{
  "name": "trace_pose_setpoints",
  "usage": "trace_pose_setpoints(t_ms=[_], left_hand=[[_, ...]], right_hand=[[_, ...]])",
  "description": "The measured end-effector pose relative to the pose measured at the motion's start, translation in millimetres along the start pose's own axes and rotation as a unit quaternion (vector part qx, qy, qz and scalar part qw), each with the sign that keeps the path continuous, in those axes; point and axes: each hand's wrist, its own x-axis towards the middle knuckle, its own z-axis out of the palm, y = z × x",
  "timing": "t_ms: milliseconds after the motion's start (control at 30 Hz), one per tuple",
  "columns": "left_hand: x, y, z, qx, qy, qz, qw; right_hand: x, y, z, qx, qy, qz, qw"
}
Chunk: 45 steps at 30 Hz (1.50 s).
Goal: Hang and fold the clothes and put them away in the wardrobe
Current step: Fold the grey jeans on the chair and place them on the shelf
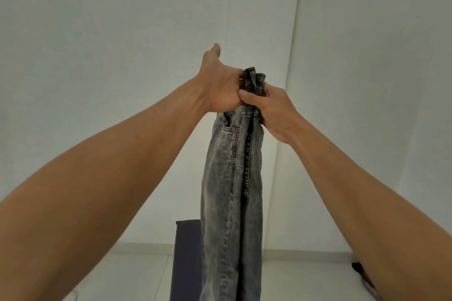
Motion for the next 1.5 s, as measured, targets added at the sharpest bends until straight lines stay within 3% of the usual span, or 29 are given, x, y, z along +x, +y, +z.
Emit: trace_pose_setpoints(t_ms=[67,133,233,300,333,400,500,567,733,867,933,1000,1100,1167,1300,1367,1433,1500], left_hand=[[0,3,-3,0.047,0.033,0.003,0.998],[-2,3,-9,0.192,0.101,0.02,0.976],[-2,-10,-27,0.388,0.242,0.094,0.884],[-5,-22,-50,0.418,0.342,0.133,0.831],[-7,-28,-62,0.41,0.378,0.117,0.822],[-13,-36,-81,0.351,0.383,0.054,0.853],[-21,-39,-98,0.282,0.236,-0.028,0.929],[-21,-39,-92,0.264,0.191,0.004,0.945],[-2,-35,-53,0.212,0.273,0.169,0.923],[6,-23,-36,0.23,0.314,0.243,0.888],[5,-15,-31,0.274,0.316,0.246,0.874],[-3,-8,-29,0.345,0.275,0.204,0.874],[-10,7,-28,0.456,0.247,0.218,0.827],[-11,13,-29,0.44,0.267,0.276,0.811],[-9,16,-33,0.379,0.304,0.296,0.822],[-15,19,-34,0.361,0.31,0.256,0.842],[-25,21,-33,0.365,0.239,0.133,0.89],[-33,17,-42,0.393,0.164,0.023,0.904]], right_hand=[[3,2,-5,0.012,0.037,0.001,0.999],[4,2,-9,0.05,0.077,0.009,0.996],[5,-1,-17,0.109,0.106,0.02,0.988],[4,-5,-22,0.139,0.105,0.021,0.984],[4,-7,-25,0.155,0.1,0.021,0.983],[3,-12,-31,0.181,0.09,0.024,0.979],[3,-18,-38,0.194,0.076,0.032,0.978],[4,-18,-43,0.174,0.065,0.049,0.981],[4,-17,-54,0.147,0.06,0.051,0.986],[-15,1,-59,0.118,-0.007,0.081,0.99],[-15,6,-63,0.098,-0.01,0.086,0.991],[-10,7,-62,0.1,0.037,0.067,0.992],[-5,11,-61,0.172,0.096,0.03,0.98],[-11,14,-54,0.205,0.057,0.041,0.976],[-24,22,-44,0.072,-0.028,0.114,0.99],[-24,23,-40,0.078,-0.008,0.109,0.991],[-24,21,-37,0.101,0.011,0.117,0.988],[-22,18,-38,0.112,0.009,0.138,0.984]])
